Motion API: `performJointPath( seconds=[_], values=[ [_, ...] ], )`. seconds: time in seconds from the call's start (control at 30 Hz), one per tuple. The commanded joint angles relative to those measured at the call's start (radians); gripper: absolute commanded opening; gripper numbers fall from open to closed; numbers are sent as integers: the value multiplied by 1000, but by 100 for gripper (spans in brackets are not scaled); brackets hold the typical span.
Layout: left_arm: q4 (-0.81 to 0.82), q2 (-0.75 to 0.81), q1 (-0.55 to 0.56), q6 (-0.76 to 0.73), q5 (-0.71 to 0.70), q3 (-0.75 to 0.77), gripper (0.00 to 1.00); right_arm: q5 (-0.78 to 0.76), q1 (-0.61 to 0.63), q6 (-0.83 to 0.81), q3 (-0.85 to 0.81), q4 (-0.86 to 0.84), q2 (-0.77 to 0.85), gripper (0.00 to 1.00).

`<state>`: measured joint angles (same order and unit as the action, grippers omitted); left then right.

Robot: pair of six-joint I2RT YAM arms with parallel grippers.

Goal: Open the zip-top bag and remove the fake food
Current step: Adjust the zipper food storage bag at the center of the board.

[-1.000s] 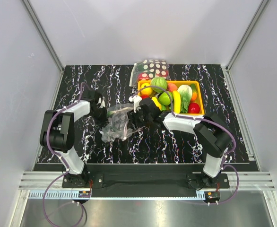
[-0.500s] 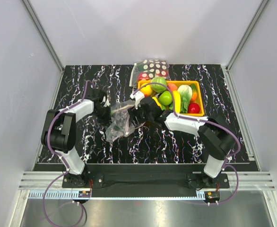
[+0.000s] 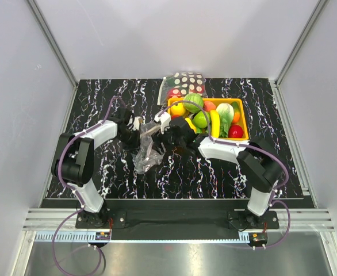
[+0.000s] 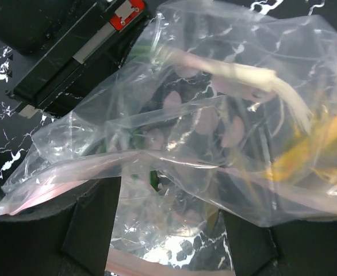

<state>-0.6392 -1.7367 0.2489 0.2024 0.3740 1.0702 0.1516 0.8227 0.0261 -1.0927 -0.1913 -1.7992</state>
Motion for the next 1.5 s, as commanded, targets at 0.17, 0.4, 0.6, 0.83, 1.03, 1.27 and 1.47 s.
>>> performJointPath(
  seconds=[0.17, 0.4, 0.6, 0.83, 1.03, 1.27, 1.47],
  values=[
    [33, 14, 27, -64, 157, 36, 0, 129, 9, -57, -122, -14, -120, 75],
    [4, 0, 27, -63, 91, 31, 0, 2, 7, -49, -121, 19, -140, 73],
    [-25, -14, 27, -43, 20, 20, 0, -115, 9, -32, -119, 41, -123, 70],
    [-53, -17, 26, -24, -43, 1, 0, -214, 7, -32, -148, 66, -137, 62],
    [-53, -17, 23, -6, -63, -21, 0, -253, 4, -32, -164, 72, -143, 61],
    [-53, -7, 15, 3, -79, -38, 0, -305, 0, -34, -203, 96, -175, 62],
    [-28, -24, 10, 8, -61, -39, 0, -210, 0, -49, -262, 134, -235, 64]
  ],
)
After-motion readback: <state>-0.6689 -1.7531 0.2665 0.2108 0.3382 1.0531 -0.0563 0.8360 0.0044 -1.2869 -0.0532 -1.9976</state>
